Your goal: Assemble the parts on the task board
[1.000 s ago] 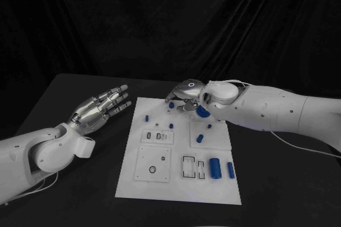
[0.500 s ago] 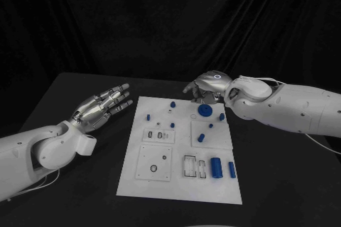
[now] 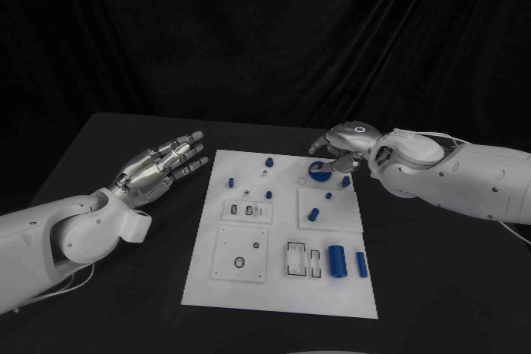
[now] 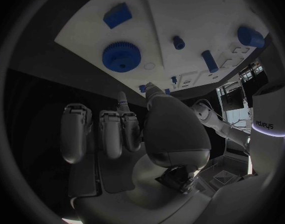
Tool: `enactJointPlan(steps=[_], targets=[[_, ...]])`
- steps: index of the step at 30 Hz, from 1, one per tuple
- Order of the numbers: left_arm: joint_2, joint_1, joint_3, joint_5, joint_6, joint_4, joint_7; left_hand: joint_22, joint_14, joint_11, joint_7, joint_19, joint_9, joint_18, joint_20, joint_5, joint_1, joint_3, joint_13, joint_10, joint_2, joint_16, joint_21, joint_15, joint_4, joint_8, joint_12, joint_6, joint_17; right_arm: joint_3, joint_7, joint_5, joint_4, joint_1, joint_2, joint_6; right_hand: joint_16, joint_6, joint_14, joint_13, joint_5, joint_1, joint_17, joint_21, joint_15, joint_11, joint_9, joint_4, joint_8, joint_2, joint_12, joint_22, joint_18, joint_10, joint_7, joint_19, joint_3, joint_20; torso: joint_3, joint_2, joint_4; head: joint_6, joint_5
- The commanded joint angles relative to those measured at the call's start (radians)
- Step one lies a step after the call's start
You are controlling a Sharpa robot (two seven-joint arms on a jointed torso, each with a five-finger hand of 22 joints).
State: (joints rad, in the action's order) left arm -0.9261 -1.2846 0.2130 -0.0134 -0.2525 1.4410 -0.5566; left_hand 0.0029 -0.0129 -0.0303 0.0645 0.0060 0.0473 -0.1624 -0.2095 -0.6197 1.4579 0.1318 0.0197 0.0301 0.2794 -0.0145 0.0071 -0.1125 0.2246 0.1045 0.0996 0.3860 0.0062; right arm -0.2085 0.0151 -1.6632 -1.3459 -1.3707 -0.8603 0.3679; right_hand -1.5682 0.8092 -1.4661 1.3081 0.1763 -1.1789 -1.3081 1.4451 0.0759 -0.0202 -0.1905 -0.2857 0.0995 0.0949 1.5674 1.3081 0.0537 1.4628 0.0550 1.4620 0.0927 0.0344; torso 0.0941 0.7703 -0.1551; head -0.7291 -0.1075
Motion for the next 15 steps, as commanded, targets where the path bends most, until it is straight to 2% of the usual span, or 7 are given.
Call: enactJointPlan(steps=[1,12,15], targets=[[0.003,0.002,-0.001,0.001,-0.019,0.002,-0.008,0.000,0.002,-0.007,0.004,-0.001,0.001,-0.010,-0.001,-0.004,0.010,-0.010,0.001,0.001,-0.003,0.003,-0.003,0.003,-0.002,0.006,-0.001,0.002,-0.001,0.001,-0.081,0.005,-0.004,0.007,-0.009,-0.056,-0.003,-0.007,-0.105,0.263,0.001,0.005,-0.263,0.003,0.005,-0.005,0.003,0.001,-0.005,-0.004,0.003,0.150,-0.014,0.108,0.000,0.006,0.006,-0.001,-0.0009,0.000,-0.0012,-0.003,-0.002],[0.004,0.002,-0.001,0.001,-0.019,0.000,-0.006,0.000,0.002,-0.007,0.004,-0.001,0.001,-0.010,-0.001,-0.005,0.011,-0.012,0.001,0.001,-0.003,0.004,-0.003,0.003,-0.003,0.006,-0.001,0.002,-0.001,0.001,-0.099,0.005,-0.003,0.022,-0.021,-0.061,-0.003,-0.009,-0.105,0.263,0.002,-0.008,-0.263,0.002,0.005,-0.003,0.003,0.006,-0.007,-0.003,0.003,0.151,-0.013,0.108,0.004,0.005,0.011,-0.001,0.0035,-0.003,-0.0014,-0.008,0.000],[0.003,0.002,-0.001,0.001,-0.019,0.001,-0.005,0.000,0.002,-0.007,0.004,-0.001,0.001,-0.010,-0.001,-0.005,0.011,-0.012,0.001,0.001,-0.003,0.004,-0.003,0.003,-0.003,0.006,-0.001,0.002,-0.001,0.001,-0.101,0.005,-0.001,0.024,-0.022,-0.061,-0.003,-0.010,-0.105,0.263,0.028,-0.026,-0.263,0.003,0.003,-0.001,0.004,0.012,-0.009,-0.005,0.003,0.154,-0.014,0.108,0.006,0.005,0.018,0.000,0.0032,-0.003,-0.0005,-0.009,0.002]])
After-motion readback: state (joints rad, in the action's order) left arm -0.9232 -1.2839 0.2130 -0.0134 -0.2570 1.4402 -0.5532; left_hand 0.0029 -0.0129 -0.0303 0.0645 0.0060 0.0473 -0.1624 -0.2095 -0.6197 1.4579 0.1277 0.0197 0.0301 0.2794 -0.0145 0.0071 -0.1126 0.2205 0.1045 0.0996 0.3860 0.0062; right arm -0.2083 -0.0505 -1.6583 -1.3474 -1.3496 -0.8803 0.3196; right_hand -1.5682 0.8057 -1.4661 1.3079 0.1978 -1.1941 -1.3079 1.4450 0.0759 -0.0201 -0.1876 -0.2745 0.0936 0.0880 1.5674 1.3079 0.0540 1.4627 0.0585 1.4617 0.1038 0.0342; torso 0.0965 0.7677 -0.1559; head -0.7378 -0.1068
